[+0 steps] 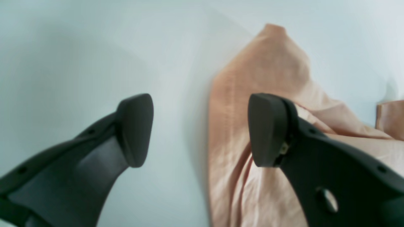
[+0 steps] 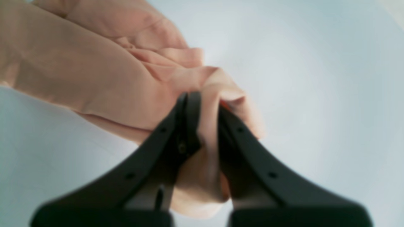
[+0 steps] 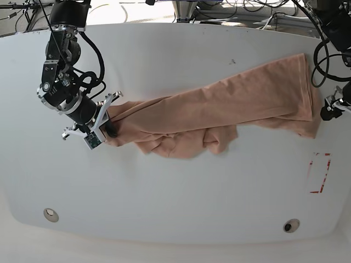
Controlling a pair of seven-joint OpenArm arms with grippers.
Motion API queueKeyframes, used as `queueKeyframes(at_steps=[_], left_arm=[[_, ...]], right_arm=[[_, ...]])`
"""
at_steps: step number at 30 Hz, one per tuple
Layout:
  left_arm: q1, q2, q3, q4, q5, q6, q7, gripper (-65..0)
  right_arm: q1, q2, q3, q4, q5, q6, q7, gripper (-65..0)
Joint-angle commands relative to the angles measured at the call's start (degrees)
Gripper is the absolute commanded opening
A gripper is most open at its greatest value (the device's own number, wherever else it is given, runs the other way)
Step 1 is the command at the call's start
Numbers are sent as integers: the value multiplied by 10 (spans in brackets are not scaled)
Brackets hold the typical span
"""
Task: Fold the T-shirt properly
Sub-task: 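Lay the shirt down stretched between both grippers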
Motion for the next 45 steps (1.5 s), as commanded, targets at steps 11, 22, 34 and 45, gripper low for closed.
queueKeyframes(at_steps=[11, 22, 34, 45], left_arm=[[-72, -12, 44, -115, -14, -4, -44, -218], [-96, 16, 56, -140, -13, -5, -40, -389], [-91, 26, 57, -140, -11, 2, -44, -642], [-90, 27, 52, 36, -15, 13, 13, -650]], right_arm=[[16, 7, 6, 10, 7, -1, 15, -648], [17, 7, 6, 10, 7, -1, 15, -648], [33, 8, 7, 9, 7, -1, 15, -648], [55, 8, 7, 10, 6, -2, 14, -648]])
